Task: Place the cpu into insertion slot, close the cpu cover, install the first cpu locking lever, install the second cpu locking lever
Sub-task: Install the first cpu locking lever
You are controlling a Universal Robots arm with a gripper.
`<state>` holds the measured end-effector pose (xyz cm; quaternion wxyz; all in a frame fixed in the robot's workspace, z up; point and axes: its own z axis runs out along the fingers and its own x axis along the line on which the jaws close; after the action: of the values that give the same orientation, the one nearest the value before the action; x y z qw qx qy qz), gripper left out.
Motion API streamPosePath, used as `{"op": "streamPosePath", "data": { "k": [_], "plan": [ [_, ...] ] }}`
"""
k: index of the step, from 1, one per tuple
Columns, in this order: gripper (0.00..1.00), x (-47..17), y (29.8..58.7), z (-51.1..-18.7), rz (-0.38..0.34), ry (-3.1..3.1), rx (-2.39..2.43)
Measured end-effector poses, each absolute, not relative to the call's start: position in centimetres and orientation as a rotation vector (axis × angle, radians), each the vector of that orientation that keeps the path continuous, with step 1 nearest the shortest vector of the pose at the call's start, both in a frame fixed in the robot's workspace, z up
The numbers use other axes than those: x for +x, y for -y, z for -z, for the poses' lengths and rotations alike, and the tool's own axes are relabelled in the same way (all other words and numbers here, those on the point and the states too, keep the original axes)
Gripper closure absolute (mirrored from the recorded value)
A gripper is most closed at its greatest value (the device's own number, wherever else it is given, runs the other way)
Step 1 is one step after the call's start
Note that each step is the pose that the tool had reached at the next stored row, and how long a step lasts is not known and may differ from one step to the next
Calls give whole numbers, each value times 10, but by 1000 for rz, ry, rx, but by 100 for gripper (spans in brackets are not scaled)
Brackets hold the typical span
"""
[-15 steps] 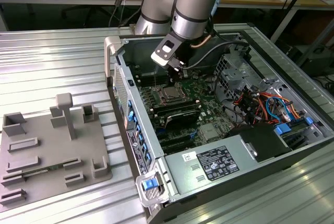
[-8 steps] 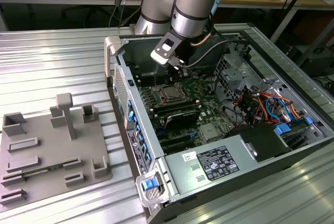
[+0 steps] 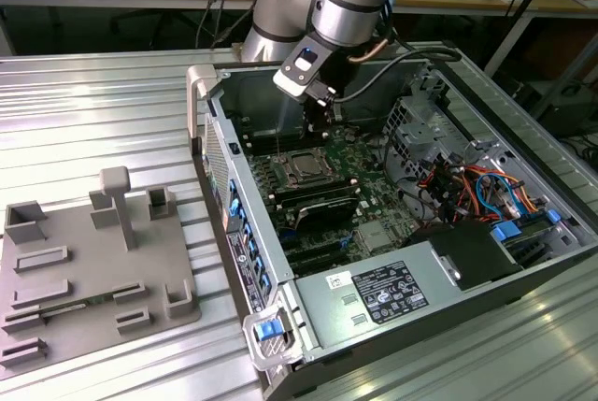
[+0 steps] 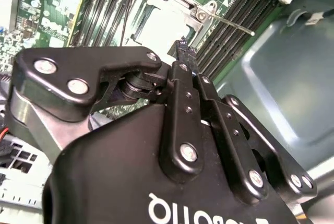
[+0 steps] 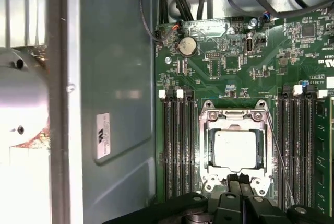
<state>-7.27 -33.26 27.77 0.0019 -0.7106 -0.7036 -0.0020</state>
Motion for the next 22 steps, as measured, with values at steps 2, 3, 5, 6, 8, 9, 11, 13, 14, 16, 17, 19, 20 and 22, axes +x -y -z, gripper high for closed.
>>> {"op": "streamPosePath", "data": {
  "k": [2,3,5,6,8,9,11,13,14,16,17,19,20,22],
  "plan": [
    [89,-73,333,-283,6,2208,-2230],
    [89,-73,333,-286,7,2208,-2230],
    [89,-73,333,-294,6,2208,-2230],
    [89,-73,333,-296,6,2208,-2230],
    [89,-73,333,-297,7,2218,-2219],
    [89,-73,333,-297,7,2233,-2204],
    [89,-73,333,-298,7,2271,-2165],
    [89,-73,333,-298,7,2313,-2120],
    [89,-73,333,-298,7,2338,-2091],
    [89,-73,333,-298,6,2383,-2041],
    [89,-73,333,-298,6,2400,-2020],
    [89,-73,333,-297,6,2455,-1953],
    [89,-73,333,-297,6,2490,-1908],
    [89,-73,333,-297,6,2526,-1860]
  ]
}}
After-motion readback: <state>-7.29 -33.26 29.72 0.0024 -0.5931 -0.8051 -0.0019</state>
